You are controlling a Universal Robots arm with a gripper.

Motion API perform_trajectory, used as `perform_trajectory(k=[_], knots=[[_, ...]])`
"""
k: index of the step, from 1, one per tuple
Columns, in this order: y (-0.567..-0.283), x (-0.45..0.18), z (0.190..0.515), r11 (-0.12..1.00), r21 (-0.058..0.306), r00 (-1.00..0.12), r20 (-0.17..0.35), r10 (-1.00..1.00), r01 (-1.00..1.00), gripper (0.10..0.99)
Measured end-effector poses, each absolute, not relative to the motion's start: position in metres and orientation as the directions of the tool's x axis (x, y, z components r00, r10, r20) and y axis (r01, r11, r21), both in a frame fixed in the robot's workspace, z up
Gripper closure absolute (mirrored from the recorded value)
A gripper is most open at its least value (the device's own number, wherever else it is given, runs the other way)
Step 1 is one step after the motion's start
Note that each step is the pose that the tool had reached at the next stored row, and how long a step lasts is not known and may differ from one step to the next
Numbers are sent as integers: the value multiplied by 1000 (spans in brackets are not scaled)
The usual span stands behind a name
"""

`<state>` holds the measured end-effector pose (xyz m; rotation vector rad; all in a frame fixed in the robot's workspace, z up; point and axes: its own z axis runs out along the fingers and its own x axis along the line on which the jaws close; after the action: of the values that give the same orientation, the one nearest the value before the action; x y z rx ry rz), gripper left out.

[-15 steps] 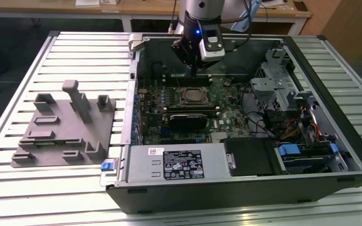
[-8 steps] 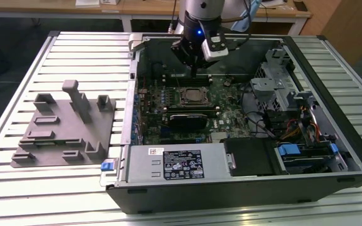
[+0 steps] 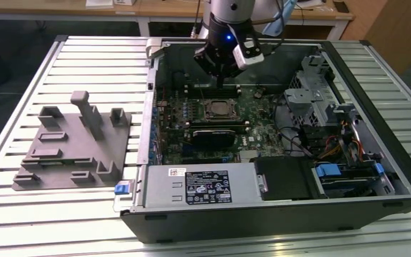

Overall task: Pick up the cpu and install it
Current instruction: 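Install the first cpu locking lever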

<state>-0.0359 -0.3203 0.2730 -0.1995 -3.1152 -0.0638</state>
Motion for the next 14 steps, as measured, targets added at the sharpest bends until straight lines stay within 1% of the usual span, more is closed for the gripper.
perform_trajectory(k=[3, 8, 14], knots=[[-320, -36, 273, 995, 39, -995, 21, 93, 94, 980], [-321, -44, 272, 995, 41, -996, 5, 90, 90, 980], [-321, -47, 272, 995, 43, -996, 4, 86, 86, 980]])
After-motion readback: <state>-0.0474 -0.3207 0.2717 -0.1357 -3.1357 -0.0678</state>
